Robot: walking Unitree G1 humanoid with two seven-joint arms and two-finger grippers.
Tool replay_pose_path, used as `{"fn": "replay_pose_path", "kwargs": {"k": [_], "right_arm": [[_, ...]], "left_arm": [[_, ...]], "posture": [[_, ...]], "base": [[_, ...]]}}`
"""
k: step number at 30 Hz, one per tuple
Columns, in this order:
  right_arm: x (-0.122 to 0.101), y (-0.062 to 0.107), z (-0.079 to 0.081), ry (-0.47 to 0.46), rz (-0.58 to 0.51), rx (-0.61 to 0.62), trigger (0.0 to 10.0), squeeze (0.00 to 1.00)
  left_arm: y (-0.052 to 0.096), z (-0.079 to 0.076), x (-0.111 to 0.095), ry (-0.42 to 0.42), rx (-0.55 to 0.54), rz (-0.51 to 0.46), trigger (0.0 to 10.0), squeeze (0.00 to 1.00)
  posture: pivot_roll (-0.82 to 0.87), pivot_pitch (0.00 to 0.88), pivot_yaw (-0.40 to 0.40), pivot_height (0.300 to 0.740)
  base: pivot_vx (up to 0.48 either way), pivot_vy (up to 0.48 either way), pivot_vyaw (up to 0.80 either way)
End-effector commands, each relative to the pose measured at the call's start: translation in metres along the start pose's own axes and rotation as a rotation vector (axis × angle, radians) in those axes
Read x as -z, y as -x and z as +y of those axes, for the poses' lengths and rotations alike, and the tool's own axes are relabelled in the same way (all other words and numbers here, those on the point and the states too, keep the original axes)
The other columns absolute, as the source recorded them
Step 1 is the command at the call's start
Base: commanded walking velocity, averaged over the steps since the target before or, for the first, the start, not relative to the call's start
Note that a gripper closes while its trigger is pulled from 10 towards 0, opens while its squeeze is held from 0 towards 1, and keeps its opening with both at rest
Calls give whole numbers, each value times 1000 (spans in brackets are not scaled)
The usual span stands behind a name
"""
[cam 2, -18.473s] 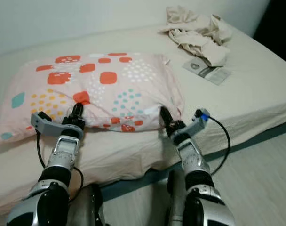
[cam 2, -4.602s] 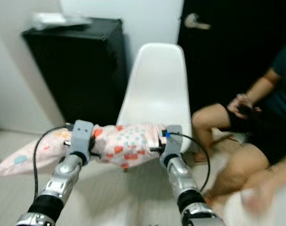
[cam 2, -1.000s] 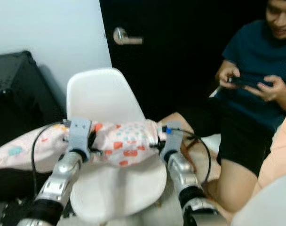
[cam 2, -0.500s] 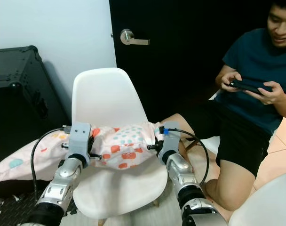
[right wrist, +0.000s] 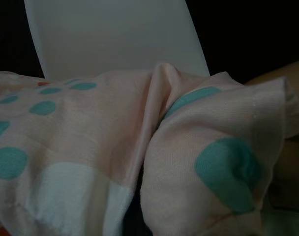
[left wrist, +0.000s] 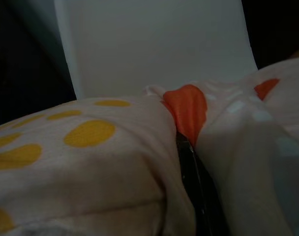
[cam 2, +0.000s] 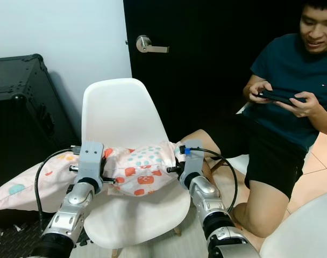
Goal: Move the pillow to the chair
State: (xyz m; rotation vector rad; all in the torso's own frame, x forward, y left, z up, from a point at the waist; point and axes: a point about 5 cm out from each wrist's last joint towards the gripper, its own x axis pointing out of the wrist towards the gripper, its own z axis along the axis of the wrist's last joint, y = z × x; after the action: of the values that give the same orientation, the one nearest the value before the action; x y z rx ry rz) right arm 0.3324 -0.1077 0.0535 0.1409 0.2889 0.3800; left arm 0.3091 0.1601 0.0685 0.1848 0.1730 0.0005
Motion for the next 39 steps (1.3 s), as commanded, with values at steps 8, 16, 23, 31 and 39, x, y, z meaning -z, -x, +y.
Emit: {"fn": "replay_pose_path", "kwargs": {"k": [8, 16, 23, 31, 39], "right_arm": [[1, 0, 4, 8, -7, -8, 10000, 0], [3, 2, 1, 14, -4, -3, 10000, 0], [4, 3, 0, 18, 4, -4, 10000, 0], [7, 2, 4, 43, 22, -25, 10000, 0], [7, 1, 7, 44, 27, -38, 10000, 0]], "left_arm": [[-14, -12, -21, -41, 44, -81, 10000, 0], [-15, -16, -17, -53, 62, -69, 10000, 0], [-14, -22, -13, -60, 78, -63, 10000, 0], [-13, -23, -7, -66, 77, -47, 10000, 0], [-12, -19, 1, -77, 70, -21, 10000, 0]], "posture": [[-24, 54, -45, 715], [-41, 53, -40, 675], [-41, 59, -48, 640], [-38, 67, -55, 625], [-41, 83, -61, 606]], "base": [[0, 0, 0], [0, 0, 0], [0, 0, 0], [0, 0, 0], [0, 0, 0]]}}
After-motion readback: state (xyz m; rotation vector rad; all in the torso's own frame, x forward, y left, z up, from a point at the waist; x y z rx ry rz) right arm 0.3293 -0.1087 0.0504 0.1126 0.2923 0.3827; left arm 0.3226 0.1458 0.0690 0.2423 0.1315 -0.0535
